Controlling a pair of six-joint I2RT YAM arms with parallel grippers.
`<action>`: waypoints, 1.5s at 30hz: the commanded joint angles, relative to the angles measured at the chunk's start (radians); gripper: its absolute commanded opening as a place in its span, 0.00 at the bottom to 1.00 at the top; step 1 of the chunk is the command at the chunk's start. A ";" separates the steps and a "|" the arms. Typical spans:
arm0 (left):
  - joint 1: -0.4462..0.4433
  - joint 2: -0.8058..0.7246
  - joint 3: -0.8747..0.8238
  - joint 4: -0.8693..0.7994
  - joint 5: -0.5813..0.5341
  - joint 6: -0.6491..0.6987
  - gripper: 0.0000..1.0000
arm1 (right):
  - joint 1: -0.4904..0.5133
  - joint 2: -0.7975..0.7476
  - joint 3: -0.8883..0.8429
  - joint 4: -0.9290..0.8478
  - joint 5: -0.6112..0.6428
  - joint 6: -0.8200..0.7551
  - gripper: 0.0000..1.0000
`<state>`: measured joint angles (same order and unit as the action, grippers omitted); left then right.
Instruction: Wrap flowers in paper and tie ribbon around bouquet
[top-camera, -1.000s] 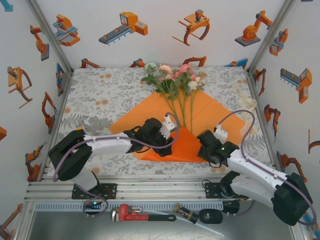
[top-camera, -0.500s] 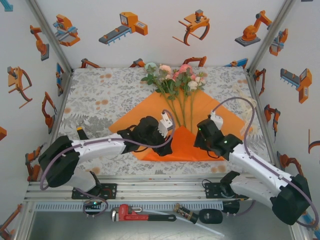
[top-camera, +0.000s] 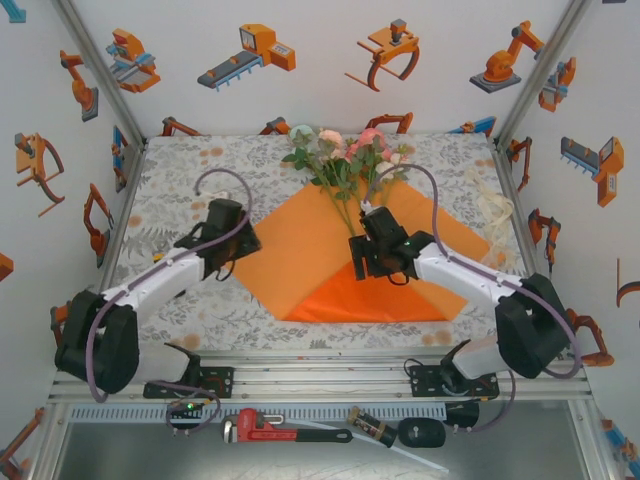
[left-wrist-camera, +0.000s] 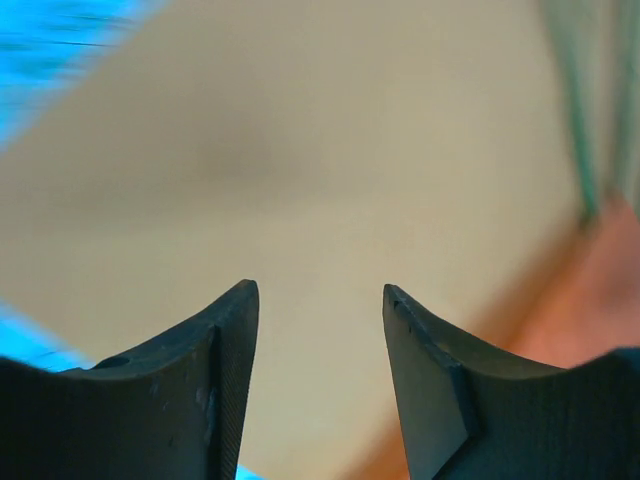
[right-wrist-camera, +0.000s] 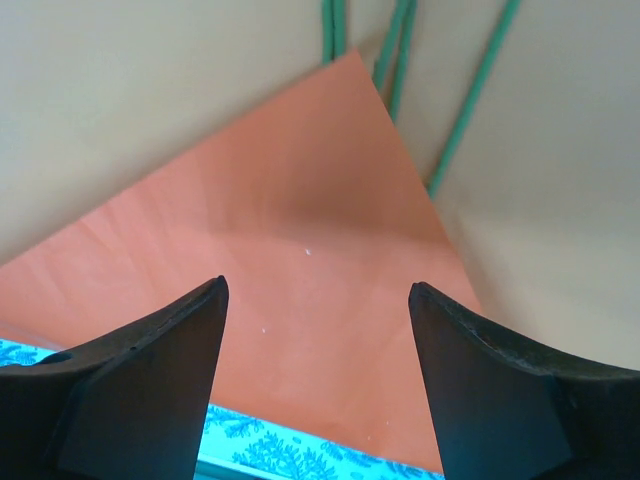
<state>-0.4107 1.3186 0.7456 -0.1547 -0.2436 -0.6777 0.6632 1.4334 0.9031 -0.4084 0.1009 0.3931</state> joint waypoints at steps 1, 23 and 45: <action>0.085 -0.024 -0.039 -0.088 -0.104 -0.079 0.52 | -0.002 0.022 0.032 0.001 0.024 -0.045 0.67; 0.132 0.212 -0.105 0.139 0.220 -0.130 0.58 | -0.002 0.024 -0.021 0.014 0.042 0.016 0.64; -0.162 -0.105 -0.188 -0.007 0.234 -0.461 0.49 | -0.002 0.046 -0.036 0.027 0.115 0.063 0.63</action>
<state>-0.5701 1.2484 0.5621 -0.0856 0.0425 -1.1107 0.6632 1.5181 0.8696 -0.3660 0.1726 0.4301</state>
